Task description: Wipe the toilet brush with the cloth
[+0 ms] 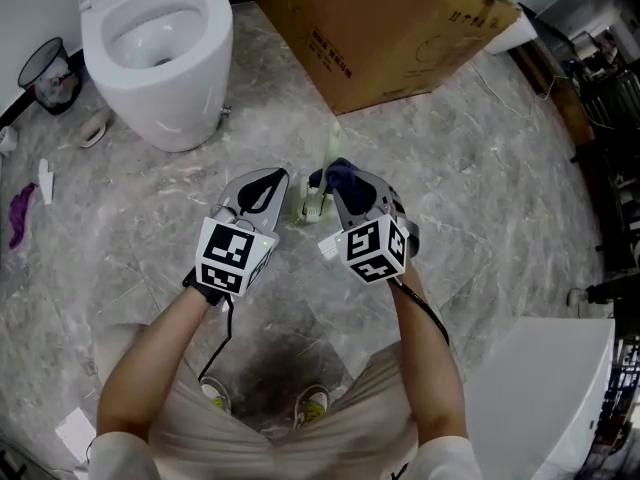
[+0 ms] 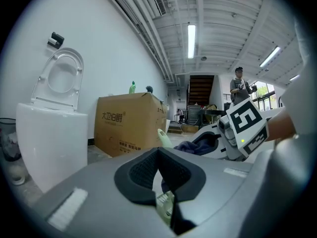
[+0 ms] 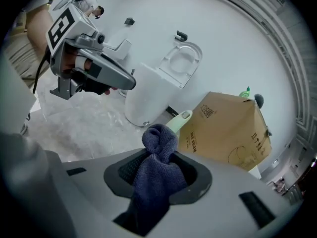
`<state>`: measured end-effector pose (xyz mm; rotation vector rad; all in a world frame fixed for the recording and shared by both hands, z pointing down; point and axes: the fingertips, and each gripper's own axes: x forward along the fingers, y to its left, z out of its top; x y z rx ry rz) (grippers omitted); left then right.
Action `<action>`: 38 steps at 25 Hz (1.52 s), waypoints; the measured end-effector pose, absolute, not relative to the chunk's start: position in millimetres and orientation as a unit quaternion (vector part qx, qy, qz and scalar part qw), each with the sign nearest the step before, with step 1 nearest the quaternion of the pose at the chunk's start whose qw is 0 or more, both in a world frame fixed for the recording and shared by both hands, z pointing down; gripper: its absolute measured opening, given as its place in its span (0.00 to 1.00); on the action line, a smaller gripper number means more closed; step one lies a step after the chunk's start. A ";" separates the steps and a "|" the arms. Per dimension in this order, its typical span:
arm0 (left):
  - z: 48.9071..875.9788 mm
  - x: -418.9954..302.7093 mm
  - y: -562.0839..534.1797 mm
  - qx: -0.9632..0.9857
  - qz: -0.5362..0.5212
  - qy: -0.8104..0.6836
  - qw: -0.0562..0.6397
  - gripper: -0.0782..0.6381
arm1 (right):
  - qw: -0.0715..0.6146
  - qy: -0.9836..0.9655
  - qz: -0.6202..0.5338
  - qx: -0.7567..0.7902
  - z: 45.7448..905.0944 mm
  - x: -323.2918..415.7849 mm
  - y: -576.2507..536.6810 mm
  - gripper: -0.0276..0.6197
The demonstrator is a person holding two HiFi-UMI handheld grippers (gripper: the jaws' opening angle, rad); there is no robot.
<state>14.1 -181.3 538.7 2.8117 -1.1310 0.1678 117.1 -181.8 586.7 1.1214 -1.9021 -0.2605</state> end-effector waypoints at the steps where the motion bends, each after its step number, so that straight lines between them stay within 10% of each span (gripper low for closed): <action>1: 540.2 13.8 -181.7 0.925 0.057 -0.372 0.052 0.11 | 0.445 -0.769 -0.099 0.448 590.7 117.0 -179.2 0.23; 11: 540.8 9.2 -196.7 0.922 0.054 -0.381 0.045 0.11 | 0.395 -0.783 -0.071 0.476 574.0 122.7 -175.1 0.23; 18: 535.8 -4.8 -199.1 0.916 0.047 -0.396 0.049 0.11 | 0.144 -0.853 0.171 0.471 514.6 87.4 -174.4 0.22; 38: 534.1 -2.8 -199.2 0.921 0.049 -0.385 0.045 0.11 | 0.071 -0.790 0.187 0.580 521.3 142.1 -213.2 0.22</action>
